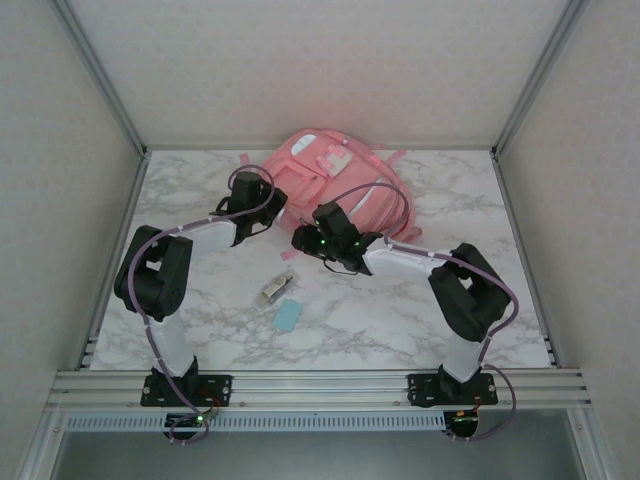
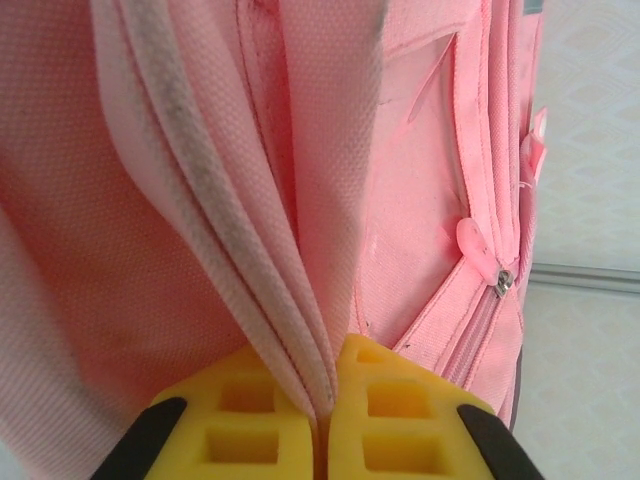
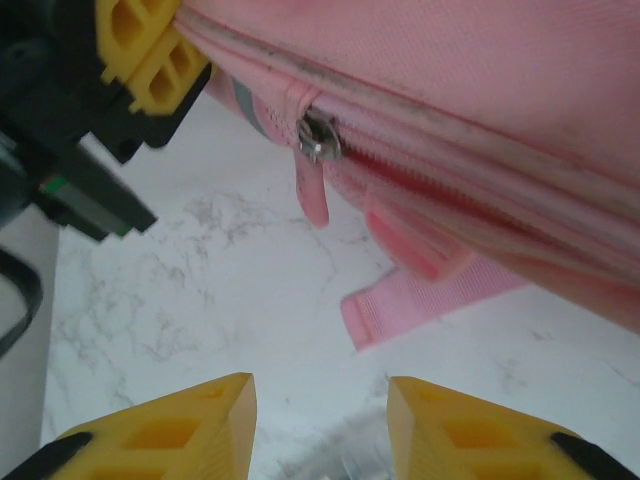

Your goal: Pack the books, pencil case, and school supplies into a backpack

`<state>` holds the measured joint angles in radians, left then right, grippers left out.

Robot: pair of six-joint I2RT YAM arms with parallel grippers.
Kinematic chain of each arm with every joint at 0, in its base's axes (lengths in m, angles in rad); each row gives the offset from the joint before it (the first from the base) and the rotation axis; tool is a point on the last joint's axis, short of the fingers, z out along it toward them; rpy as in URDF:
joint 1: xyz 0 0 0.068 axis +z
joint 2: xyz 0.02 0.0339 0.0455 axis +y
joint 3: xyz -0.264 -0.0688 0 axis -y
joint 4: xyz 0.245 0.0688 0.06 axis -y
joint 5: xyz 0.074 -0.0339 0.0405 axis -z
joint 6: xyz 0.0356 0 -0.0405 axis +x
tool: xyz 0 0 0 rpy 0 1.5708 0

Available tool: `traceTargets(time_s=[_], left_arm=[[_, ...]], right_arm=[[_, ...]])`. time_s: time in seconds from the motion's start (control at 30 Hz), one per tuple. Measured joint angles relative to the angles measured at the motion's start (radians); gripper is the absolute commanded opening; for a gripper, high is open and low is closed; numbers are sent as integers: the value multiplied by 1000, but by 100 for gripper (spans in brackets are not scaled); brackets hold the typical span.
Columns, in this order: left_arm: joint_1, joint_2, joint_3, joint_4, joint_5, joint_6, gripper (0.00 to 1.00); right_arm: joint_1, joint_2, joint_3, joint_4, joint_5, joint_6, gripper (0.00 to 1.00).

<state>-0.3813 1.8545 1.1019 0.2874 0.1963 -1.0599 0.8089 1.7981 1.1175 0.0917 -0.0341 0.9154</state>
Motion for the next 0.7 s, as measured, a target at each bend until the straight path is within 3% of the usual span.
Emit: traceTargets(time_s=[0.3,0.7], left_arm=[[-2,-3,0,-1,0,-11,0],[-6,-17,0,-9,-1,-19,0]], right_arm=[[1,128,93,162,76,88,39],[10,165,162,91,168,146,46]])
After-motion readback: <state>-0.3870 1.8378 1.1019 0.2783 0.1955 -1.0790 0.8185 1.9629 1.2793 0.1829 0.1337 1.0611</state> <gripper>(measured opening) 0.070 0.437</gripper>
